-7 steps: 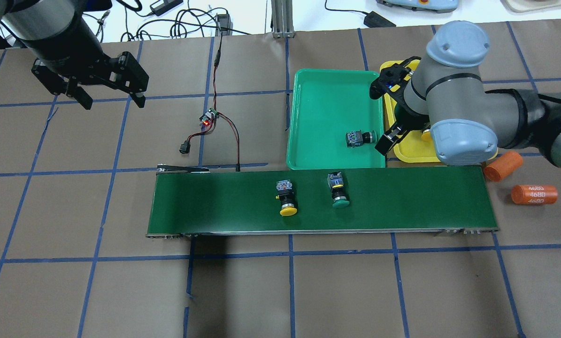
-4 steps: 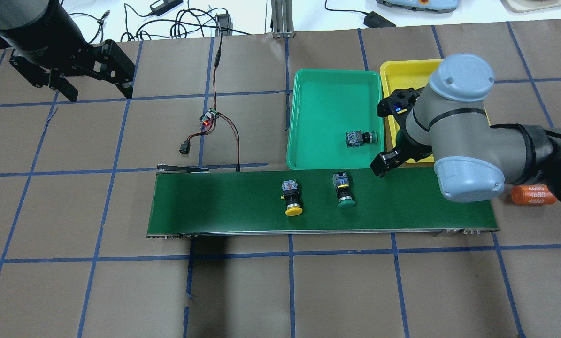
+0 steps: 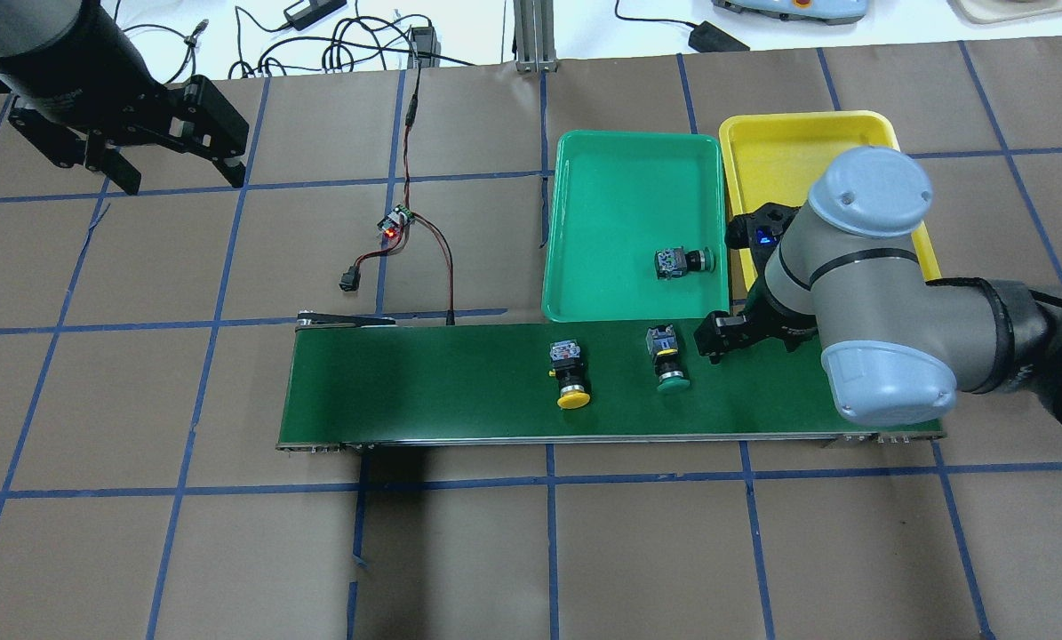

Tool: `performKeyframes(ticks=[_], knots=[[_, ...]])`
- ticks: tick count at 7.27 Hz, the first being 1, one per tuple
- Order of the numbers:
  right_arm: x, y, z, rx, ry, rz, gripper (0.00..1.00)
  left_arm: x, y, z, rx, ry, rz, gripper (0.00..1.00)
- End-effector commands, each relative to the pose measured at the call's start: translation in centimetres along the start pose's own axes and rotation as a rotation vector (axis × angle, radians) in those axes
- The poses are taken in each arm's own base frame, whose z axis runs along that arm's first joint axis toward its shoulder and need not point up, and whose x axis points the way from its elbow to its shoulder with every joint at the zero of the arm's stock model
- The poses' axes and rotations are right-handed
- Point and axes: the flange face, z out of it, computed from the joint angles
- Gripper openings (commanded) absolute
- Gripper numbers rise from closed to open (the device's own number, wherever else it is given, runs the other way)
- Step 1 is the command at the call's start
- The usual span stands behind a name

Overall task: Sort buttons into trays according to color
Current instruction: 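Move the right gripper back to the belt and grasp a yellow-ringed button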

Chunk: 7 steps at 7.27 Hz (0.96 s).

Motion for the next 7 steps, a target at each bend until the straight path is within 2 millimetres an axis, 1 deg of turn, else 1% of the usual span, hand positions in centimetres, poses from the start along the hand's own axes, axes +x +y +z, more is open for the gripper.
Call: performKeyframes(ticks=[1,2,3,4,5,7], knots=[[-0.1,0.0,0.0,0.002,-0.001,0.008,1.0,0.0,0.2,0.3,-0.005,-0.004,0.0,1.0],[-0.1,0.0,0.0,0.003,0.0,0.008,1.0,0.0,0.1,0.3,-0.001,-0.001,0.0,1.0],[-0.1,-0.4,-0.9,0.023,0.001,0.014,1.0,0.1,0.2,0.5,-0.004,0.003,-0.01,1.0],[-0.3,-0.8,-1.6,0.038,0.002,0.025,1.0,-0.2,0.0,0.0,0.005,-0.012,0.001,1.0],[-0.4,-1.1,-1.9,0.042,-0.003,0.034,1.0,-0.3,-0.3,-0.1,0.007,-0.013,0.015,1.0],[-0.5,-0.7,-1.5,0.03,-0.011,0.035,1.0,-0.1,0.0,0.3,0.002,-0.003,-0.002,1.0]])
